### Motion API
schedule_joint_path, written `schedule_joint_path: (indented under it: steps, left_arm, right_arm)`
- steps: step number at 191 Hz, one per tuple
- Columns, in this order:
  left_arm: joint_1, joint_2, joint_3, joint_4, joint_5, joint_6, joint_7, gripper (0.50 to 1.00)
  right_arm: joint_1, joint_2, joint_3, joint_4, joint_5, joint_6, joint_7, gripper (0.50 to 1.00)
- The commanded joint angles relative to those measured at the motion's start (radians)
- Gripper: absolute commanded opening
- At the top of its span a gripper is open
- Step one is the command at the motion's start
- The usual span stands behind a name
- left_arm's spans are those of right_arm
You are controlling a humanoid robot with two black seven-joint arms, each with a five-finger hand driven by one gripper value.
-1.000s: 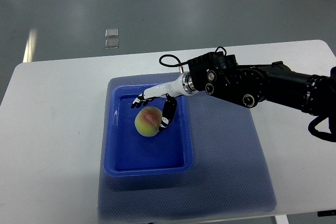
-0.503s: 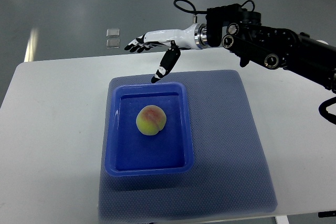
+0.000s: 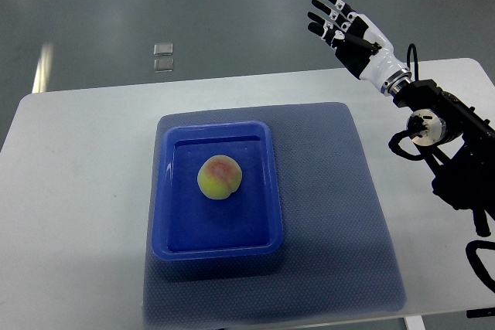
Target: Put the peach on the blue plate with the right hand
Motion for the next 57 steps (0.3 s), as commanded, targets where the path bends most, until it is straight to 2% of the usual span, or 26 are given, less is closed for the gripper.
schedule_joint_path:
  steps: [1, 27, 57]
  left_arm:
    - [0.000, 0.000, 0.000, -0.008, 0.000, 0.000, 0.000, 1.000]
    - [0.000, 0.000, 0.000, -0.010, 0.000, 0.000, 0.000, 1.000]
    - [0.000, 0.000, 0.000, -0.008, 0.000, 0.000, 0.000, 1.000]
  right_arm:
    - [-0.020, 0.012, 0.015, -0.044, 0.158, -0.007, 0.033, 0.930]
    - [-0.024, 0.019, 0.013, -0.087, 0.269, -0.005, 0.106, 0.930]
    - [-0.023, 0.036, 0.015, -0.091, 0.278, -0.007, 0.117, 0.930]
